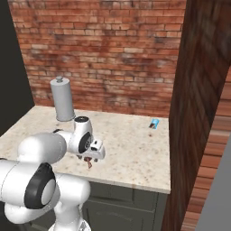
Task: Place the mushrooms inside the fridge drawer. Close the drawer after placing the vegetables.
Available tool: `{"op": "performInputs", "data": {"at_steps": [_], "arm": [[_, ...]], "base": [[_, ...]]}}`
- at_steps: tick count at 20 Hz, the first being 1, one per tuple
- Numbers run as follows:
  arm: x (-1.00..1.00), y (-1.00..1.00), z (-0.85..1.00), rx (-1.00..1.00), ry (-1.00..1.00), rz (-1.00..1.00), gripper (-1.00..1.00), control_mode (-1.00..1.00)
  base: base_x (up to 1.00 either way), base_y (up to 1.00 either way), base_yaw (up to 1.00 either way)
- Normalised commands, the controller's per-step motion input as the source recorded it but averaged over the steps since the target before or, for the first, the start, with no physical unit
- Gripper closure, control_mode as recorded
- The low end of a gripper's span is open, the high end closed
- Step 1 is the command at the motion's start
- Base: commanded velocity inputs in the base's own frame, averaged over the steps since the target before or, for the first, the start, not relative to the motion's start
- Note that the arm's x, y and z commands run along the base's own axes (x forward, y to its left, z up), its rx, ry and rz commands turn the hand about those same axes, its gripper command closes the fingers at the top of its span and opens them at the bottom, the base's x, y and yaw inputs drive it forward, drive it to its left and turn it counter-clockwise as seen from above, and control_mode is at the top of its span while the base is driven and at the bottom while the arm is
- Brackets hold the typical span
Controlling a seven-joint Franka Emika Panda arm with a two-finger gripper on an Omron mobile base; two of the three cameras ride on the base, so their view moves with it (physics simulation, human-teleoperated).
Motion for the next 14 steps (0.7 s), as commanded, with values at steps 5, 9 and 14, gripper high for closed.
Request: {"op": "performInputs", "data": {"at_steps": [5,9,14], "arm": [[0.00,0.00,-0.47,0.00,0.00,0.02,-1.00,-1.00],[0.00,0.00,-0.39,0.00,0.00,0.01,-1.00,-1.00],[0.00,0.00,-0.36,0.00,-0.01,0.01,-1.00,-1.00]], "base": [[0.00,0.00,0.00],[0.00,0.00,0.00],[0.00,0.00,0.00]]}}
